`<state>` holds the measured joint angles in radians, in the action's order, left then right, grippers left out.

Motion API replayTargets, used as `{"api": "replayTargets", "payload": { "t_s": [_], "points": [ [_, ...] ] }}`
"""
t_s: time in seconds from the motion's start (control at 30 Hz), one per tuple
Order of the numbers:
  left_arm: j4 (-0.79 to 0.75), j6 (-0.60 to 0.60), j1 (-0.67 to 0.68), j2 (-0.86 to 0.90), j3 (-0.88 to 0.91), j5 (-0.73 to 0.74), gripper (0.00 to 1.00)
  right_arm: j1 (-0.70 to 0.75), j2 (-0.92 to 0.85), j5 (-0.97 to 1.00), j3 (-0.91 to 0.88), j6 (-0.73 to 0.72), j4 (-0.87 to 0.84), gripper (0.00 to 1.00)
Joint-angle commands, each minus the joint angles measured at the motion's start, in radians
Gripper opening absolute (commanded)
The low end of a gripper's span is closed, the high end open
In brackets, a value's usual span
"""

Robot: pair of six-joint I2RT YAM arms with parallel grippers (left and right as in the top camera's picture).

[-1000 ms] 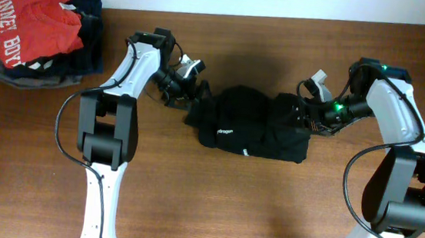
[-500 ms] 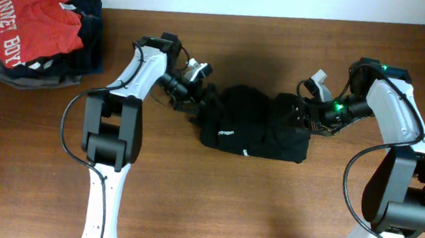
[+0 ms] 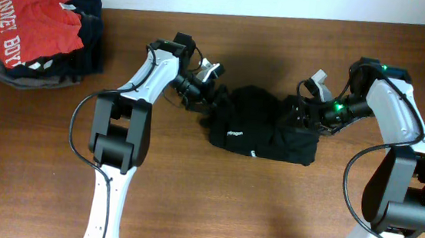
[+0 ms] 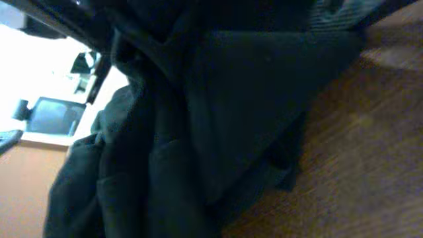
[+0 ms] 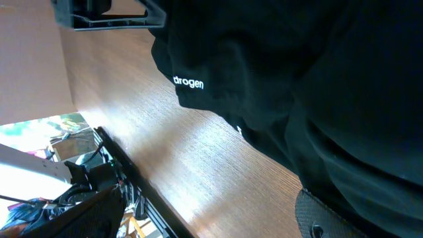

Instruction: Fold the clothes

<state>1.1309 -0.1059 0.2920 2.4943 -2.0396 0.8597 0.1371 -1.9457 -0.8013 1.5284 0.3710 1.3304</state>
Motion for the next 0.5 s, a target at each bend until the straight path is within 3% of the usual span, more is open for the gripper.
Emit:
{"api": "replayTargets", "payload": {
  "t_s": [0.0, 0.07, 0.23, 0.3, 0.37, 0.4, 0.47],
  "points": [
    [-0.016, 0.001, 0.027, 0.026, 0.023, -0.025, 0.75, -0.009, 0.01, 0.002, 0.011, 0.014, -0.003, 0.87],
    [-0.024, 0.001, 0.035, 0.026, 0.023, -0.026, 0.62, -0.015, 0.01, 0.002, 0.011, 0.014, -0.01, 0.87],
    [-0.029, 0.001, 0.055, 0.026, 0.023, -0.026, 0.6, -0.028, 0.01, 0.002, 0.011, 0.014, -0.019, 0.87],
    [-0.037, 0.001, 0.059, 0.026, 0.023, -0.026, 0.39, -0.031, 0.009, 0.002, 0.011, 0.014, -0.019, 0.87],
    [-0.043, 0.004, 0.06, 0.026, 0.023, -0.026, 0.08, -0.032, 0.01, 0.002, 0.011, 0.014, -0.021, 0.87],
    [-0.043, 0.008, 0.06, 0.026, 0.023, -0.029, 0.01, -0.032, 0.009, 0.002, 0.011, 0.014, -0.021, 0.87],
    [-0.042, 0.008, 0.057, 0.026, 0.023, -0.032, 0.01, -0.032, 0.009, 0.002, 0.011, 0.014, -0.021, 0.87]
  ]
}}
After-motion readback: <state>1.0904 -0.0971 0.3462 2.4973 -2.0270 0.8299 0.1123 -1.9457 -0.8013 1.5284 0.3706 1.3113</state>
